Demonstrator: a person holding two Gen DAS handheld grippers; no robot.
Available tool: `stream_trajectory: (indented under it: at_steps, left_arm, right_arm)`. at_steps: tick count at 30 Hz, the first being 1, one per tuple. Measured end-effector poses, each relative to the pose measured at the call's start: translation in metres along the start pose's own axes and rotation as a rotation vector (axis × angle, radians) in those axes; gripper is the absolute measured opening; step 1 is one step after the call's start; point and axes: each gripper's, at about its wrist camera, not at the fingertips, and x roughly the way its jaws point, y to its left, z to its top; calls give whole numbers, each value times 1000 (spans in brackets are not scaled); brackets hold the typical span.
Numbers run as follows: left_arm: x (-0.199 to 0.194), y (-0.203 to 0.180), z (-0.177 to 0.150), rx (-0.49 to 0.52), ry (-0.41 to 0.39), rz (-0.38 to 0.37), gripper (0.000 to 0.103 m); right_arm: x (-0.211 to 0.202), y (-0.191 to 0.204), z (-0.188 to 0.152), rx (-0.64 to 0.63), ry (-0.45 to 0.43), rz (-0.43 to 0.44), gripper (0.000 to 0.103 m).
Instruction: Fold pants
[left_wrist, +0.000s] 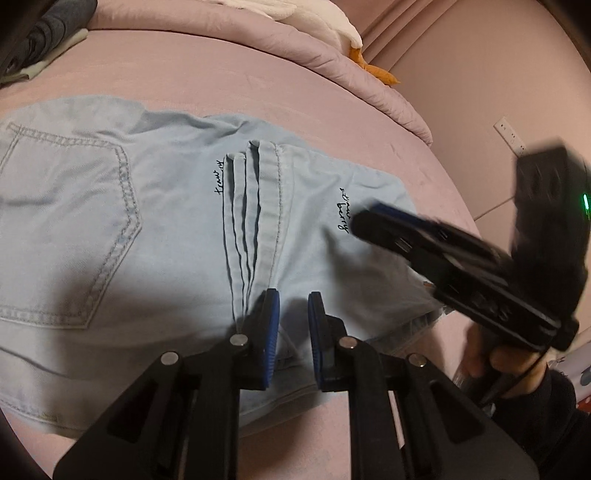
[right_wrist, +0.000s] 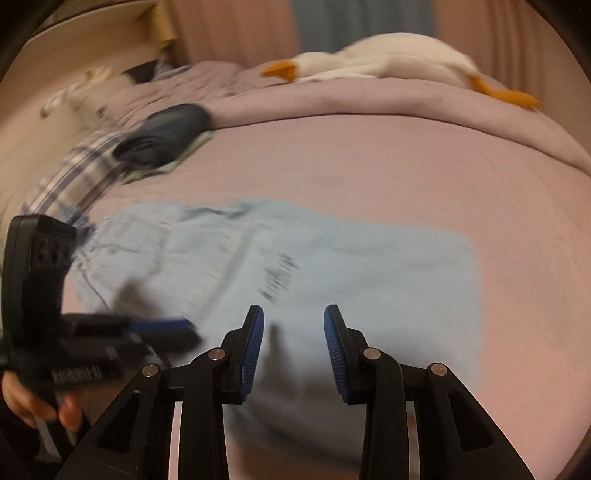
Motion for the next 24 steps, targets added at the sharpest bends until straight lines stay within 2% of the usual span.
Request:
stream_trajectory:
  at_steps: [5, 8, 10, 16, 19, 22, 24]
  left_arm:
    - [0, 0, 3, 18, 2, 3, 15]
    - [1, 0, 4, 31, 4, 7, 15]
    - [3, 0, 6, 41, 4, 8, 15]
    - [0, -1, 2, 62, 2, 19, 15]
    - [1, -2, 3, 61, 5, 19, 15]
    - [2, -3, 3, 73, 5, 28, 15]
    - [3, -5, 4, 76, 5, 34, 15]
  right_arm:
    - [42, 24, 31, -62, 50, 70, 23]
    - [78, 31, 41, -78, 136, 55, 21]
    - [90, 33, 44, -86, 160, 51, 20]
    - [90, 27, 48, -30, 181, 83, 20]
    - [90, 17, 49, 39, 177, 112, 20]
    - [81, 9, 45, 103, 154, 134, 20]
    - [70, 9, 42, 106, 129, 114, 20]
